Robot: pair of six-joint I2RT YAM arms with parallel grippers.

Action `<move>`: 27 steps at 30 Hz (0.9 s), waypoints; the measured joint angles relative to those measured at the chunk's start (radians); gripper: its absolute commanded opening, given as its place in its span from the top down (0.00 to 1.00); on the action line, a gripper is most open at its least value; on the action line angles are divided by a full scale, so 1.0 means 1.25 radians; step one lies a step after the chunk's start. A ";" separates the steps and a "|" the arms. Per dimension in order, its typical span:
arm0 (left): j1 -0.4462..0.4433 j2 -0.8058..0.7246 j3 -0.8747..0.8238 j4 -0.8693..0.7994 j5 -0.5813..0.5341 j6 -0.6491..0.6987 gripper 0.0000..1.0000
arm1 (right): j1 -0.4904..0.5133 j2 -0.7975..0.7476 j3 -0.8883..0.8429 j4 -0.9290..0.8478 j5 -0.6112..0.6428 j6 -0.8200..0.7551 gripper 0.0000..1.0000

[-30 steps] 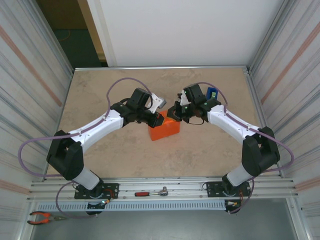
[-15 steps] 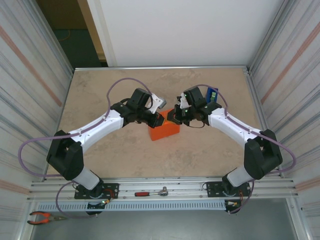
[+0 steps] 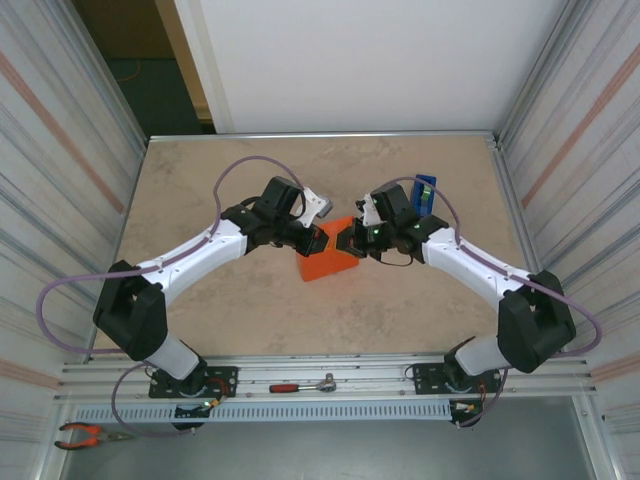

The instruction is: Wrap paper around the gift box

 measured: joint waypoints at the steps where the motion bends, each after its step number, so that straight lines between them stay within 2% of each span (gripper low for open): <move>1: 0.000 0.000 0.000 0.000 0.000 0.000 1.00 | 0.000 -0.003 -0.004 0.004 0.000 0.002 1.00; 27: 0.001 0.000 0.000 0.004 -0.003 0.000 1.00 | 0.013 -0.023 -0.049 0.018 0.020 0.045 1.00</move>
